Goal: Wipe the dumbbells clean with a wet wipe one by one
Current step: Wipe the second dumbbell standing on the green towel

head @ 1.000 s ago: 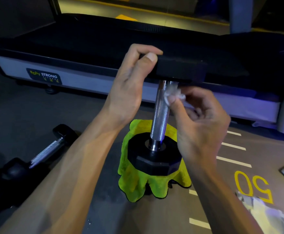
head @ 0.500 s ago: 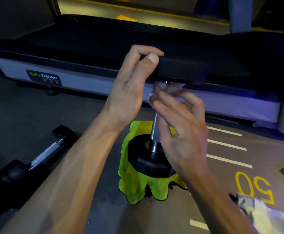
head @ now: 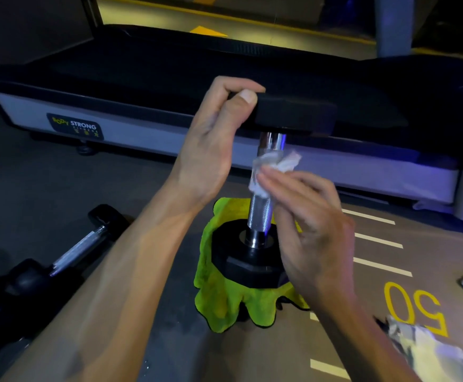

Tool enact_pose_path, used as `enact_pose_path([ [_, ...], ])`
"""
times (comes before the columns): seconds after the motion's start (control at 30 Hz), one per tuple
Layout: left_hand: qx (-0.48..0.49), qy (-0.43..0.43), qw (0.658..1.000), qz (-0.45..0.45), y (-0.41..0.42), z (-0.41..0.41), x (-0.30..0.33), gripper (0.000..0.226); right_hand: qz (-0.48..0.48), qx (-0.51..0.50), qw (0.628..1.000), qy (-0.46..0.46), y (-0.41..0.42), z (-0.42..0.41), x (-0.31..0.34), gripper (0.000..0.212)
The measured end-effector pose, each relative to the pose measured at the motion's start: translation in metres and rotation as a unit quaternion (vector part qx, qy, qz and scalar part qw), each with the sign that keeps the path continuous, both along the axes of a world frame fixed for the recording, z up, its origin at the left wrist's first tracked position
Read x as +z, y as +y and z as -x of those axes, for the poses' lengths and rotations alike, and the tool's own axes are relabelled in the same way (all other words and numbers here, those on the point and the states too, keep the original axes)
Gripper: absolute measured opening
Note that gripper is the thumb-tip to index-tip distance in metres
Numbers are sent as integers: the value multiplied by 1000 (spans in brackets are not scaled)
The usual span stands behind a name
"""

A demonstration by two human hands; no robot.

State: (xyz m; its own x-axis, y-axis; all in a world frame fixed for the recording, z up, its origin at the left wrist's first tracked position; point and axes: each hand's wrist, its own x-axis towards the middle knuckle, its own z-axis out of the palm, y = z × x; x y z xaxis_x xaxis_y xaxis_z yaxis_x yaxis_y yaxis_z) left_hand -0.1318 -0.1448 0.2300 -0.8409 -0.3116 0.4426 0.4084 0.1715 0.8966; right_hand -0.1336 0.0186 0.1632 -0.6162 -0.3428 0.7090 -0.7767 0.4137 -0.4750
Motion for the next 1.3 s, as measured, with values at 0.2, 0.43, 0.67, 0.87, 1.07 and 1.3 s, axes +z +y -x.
enact_pose_path([
  [0.2, -11, 5, 1000, 5, 2, 0, 0, 24, 132, -3, 989, -70, -14, -4, 1, 33],
  [0.43, -10, 4, 1000, -10, 0, 0, 0, 21, 174, -2, 977, -126, -12, 3, 3, 38],
  [0.67, -27, 3, 1000, -16, -1, -4, 0, 23, 93, 11, 964, -249, 0, -14, -24, 21],
  [0.87, -55, 12, 998, -10, 2, -6, -1, 22, 143, 12, 970, -198, -2, -5, 10, 19],
  [1.07, -31, 5, 999, -26, -5, -4, -3, 22, 67, 41, 966, -246, 16, -34, -12, 30],
  [1.3, -22, -7, 999, -42, -10, -1, -3, 23, 9, 45, 979, -201, 19, -24, -9, 13],
])
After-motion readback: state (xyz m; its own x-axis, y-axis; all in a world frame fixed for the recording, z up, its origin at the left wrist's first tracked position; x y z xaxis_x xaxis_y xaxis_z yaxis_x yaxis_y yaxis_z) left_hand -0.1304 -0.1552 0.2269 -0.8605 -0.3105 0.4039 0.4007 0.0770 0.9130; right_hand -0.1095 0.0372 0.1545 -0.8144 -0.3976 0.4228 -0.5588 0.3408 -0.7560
